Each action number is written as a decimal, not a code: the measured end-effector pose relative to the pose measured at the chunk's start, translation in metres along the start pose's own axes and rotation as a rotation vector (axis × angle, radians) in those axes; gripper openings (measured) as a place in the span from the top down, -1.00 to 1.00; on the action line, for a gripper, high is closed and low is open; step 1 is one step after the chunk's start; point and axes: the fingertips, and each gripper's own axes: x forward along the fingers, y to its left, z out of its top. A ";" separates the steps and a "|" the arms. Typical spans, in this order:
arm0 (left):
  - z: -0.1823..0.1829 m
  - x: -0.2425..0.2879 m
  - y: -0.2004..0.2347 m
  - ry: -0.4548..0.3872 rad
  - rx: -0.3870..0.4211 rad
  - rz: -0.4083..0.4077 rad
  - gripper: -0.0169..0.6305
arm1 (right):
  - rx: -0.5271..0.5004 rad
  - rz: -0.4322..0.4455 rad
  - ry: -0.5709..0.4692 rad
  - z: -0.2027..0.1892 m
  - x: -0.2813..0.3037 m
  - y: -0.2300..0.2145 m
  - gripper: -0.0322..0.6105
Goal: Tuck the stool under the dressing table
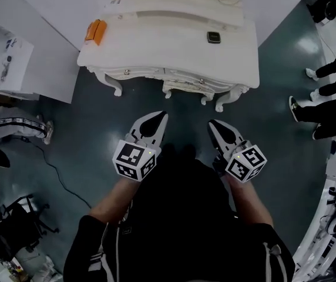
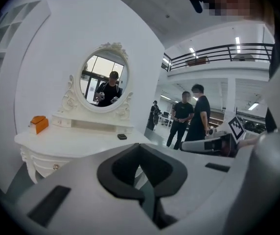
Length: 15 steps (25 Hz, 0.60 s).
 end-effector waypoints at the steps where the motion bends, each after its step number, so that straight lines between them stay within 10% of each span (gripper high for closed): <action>1: 0.004 -0.004 -0.007 -0.005 -0.001 -0.014 0.93 | 0.010 -0.005 -0.009 0.003 -0.005 0.006 0.81; 15: 0.050 -0.037 -0.021 -0.053 0.080 -0.070 0.93 | -0.091 -0.010 -0.126 0.054 -0.013 0.071 0.84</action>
